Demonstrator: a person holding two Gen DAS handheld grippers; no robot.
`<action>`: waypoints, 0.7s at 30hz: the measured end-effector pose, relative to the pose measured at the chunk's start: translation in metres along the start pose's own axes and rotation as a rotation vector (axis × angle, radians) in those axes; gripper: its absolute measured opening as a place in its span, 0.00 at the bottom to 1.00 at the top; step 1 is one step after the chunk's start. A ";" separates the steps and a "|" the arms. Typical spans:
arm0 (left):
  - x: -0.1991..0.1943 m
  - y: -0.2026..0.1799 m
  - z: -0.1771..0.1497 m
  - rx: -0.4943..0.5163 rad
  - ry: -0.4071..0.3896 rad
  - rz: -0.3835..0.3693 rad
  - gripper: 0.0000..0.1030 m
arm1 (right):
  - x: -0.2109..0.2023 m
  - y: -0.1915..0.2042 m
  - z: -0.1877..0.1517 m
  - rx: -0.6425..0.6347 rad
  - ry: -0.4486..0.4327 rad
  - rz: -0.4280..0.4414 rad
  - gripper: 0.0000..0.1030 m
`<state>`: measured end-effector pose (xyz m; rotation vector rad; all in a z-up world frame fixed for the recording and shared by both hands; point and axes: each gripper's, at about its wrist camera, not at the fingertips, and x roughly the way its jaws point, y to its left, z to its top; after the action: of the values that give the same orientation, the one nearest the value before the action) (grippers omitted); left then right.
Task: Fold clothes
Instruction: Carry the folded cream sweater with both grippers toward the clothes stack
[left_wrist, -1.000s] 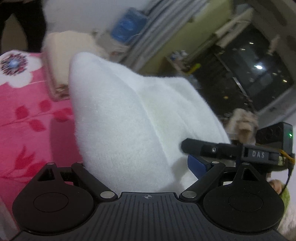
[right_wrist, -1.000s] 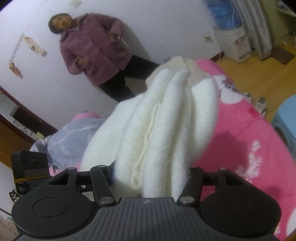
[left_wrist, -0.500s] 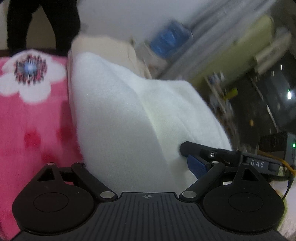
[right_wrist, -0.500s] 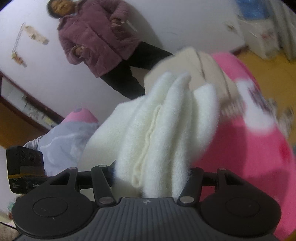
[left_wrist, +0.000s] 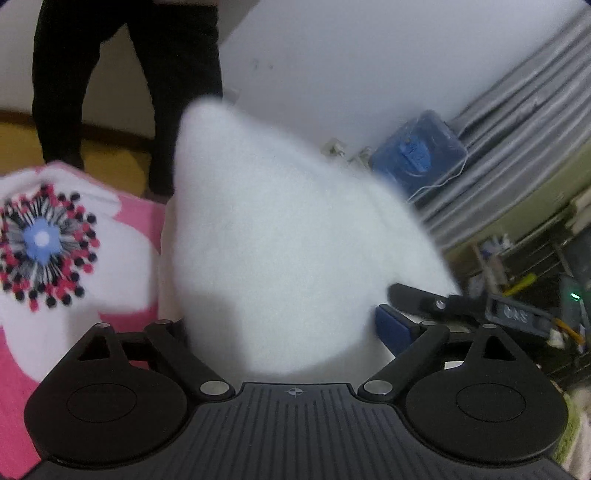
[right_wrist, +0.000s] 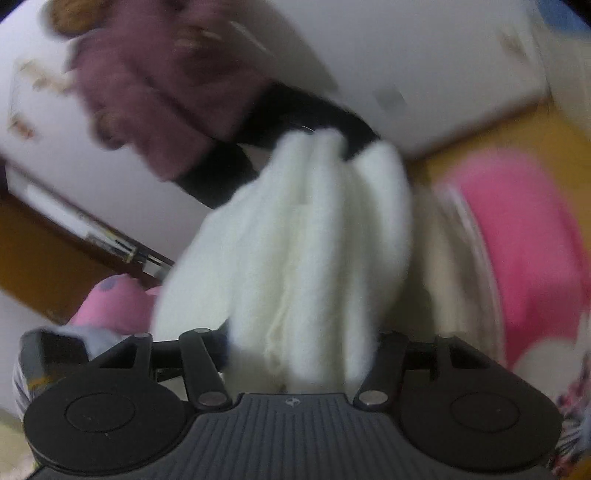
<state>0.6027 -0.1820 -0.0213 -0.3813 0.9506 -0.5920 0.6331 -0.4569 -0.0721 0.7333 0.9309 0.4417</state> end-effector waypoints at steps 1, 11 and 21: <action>-0.003 -0.005 0.000 0.020 -0.002 0.001 0.89 | -0.002 0.000 0.000 0.011 -0.010 0.013 0.60; 0.007 0.008 0.006 0.011 0.026 -0.003 0.89 | -0.010 0.008 0.009 -0.051 0.031 0.027 0.60; -0.057 0.002 0.012 0.081 -0.131 0.089 0.93 | -0.053 -0.010 0.008 0.044 -0.020 -0.031 0.75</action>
<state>0.5880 -0.1440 0.0208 -0.3000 0.8116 -0.5165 0.6115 -0.5004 -0.0469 0.7610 0.9341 0.3866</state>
